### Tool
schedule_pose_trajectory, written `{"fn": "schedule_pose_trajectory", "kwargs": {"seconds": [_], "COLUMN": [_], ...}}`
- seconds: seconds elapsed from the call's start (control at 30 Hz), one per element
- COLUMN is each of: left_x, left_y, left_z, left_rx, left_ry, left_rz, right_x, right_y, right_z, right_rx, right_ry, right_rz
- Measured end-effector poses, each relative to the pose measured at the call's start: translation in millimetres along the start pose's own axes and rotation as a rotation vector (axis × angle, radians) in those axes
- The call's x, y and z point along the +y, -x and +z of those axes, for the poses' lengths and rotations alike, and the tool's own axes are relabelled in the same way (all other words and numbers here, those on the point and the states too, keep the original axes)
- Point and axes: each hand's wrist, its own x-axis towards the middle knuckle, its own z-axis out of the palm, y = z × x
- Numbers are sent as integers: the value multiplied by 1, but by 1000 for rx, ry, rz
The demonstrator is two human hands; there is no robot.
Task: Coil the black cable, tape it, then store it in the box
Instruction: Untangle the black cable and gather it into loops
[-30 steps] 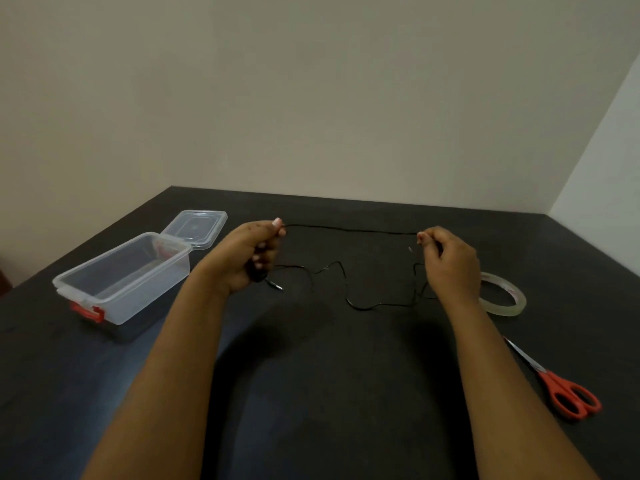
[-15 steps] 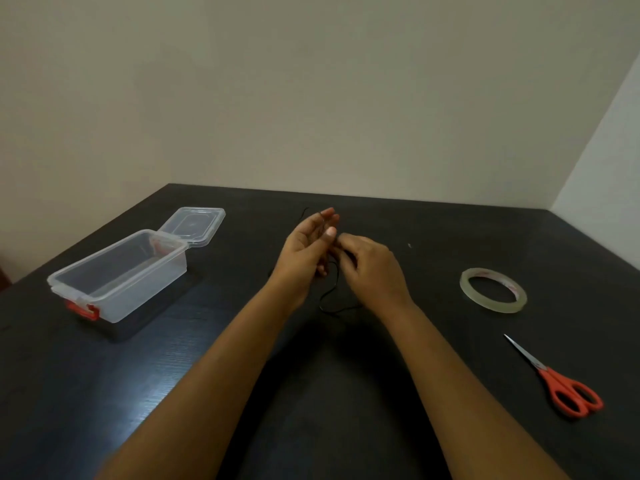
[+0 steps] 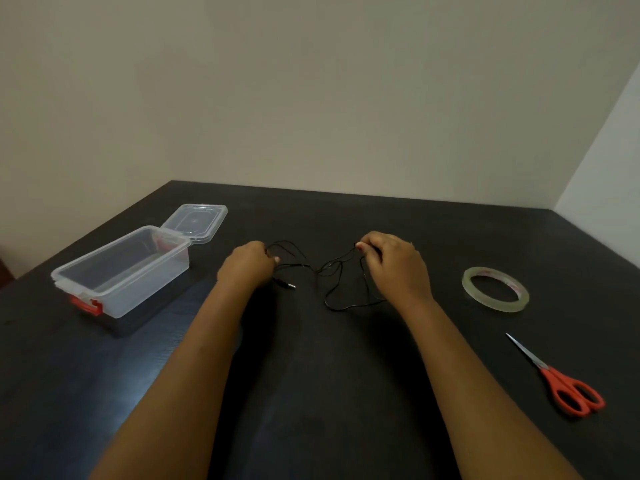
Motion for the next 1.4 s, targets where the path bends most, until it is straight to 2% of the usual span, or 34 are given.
{"fn": "schedule_pose_trajectory", "kwargs": {"seconds": [0.07,0.13,0.2,0.27,0.3,0.37,0.47,0.53,0.63,0.7,0.77,0.83,0.97,1.03,1.07,1.1,1.13,1.2,1.27,1.4], "left_x": [5,15,29,45,50,56,57,55,45,31,16,8,9,14,19,26,35,52,61,55], "left_y": [5,11,20,31,36,43,40,35,29,21,14,8,-2,2,7,12,19,34,44,35], "left_z": [4,10,17,25,29,33,29,22,6,-8,-17,-17,2,13,17,20,23,32,37,25], "left_rx": [45,167,204,142,120,132,134,78,67,118,183,222,261,427,548,605,562,337,182,249], "left_ry": [-185,-285,-115,251,397,484,347,370,644,881,1015,932,303,-6,-55,-4,105,299,430,278], "left_rz": [54,254,492,663,723,776,749,705,589,454,308,253,287,332,401,502,621,821,842,750], "right_x": [1,-2,-6,-12,-15,-18,-14,-13,-9,2,15,20,11,6,3,-1,-5,-13,-16,-7], "right_y": [0,0,1,2,2,2,0,-2,-4,-5,-4,-3,-3,-4,-5,-4,-4,-1,0,-2], "right_z": [0,1,2,3,4,2,-6,-11,-16,-22,-28,-30,-21,-19,-17,-15,-14,-9,-8,-16], "right_rx": [2,-17,-41,-62,-65,-49,-65,-113,-123,-88,-66,-70,-71,-82,-93,-105,-120,-142,-144,-114], "right_ry": [-7,-22,-49,-101,-140,-216,-214,-204,-191,-189,-173,-148,-124,-100,-83,-69,-65,-111,-160,24], "right_rz": [7,-16,-69,-132,-159,-192,-213,-221,-205,-154,-77,-38,-82,-116,-134,-153,-173,-202,-212,-280]}}
